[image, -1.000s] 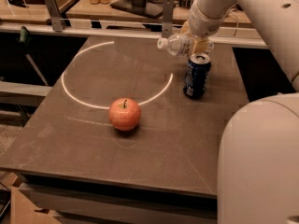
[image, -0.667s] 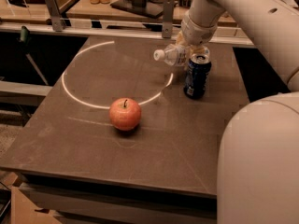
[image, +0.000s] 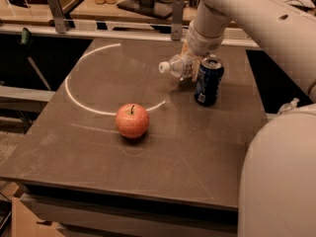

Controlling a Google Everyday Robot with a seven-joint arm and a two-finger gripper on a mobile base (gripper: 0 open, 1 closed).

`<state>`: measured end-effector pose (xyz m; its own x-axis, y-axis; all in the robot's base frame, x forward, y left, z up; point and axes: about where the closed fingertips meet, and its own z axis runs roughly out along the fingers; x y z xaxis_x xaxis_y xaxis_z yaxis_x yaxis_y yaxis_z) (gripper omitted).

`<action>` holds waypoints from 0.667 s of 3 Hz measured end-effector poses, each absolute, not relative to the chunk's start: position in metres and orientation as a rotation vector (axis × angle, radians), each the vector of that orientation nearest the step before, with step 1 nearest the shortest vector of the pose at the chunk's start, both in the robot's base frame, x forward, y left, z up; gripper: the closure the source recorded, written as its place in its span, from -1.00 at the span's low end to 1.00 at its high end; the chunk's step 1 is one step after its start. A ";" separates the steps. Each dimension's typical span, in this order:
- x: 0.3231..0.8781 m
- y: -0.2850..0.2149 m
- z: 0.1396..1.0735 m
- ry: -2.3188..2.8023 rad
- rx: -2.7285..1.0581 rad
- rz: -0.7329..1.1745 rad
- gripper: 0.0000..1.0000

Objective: Knock blue plastic bottle over

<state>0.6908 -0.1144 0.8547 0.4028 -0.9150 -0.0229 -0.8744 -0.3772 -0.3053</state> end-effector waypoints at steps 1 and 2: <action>0.685 -0.109 0.860 1.581 -2.376 -0.209 -0.92; 0.685 -0.107 0.871 1.601 -2.351 -0.186 -1.00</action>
Offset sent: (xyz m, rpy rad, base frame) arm -0.0020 0.0076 0.0458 0.0660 0.0061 -0.0615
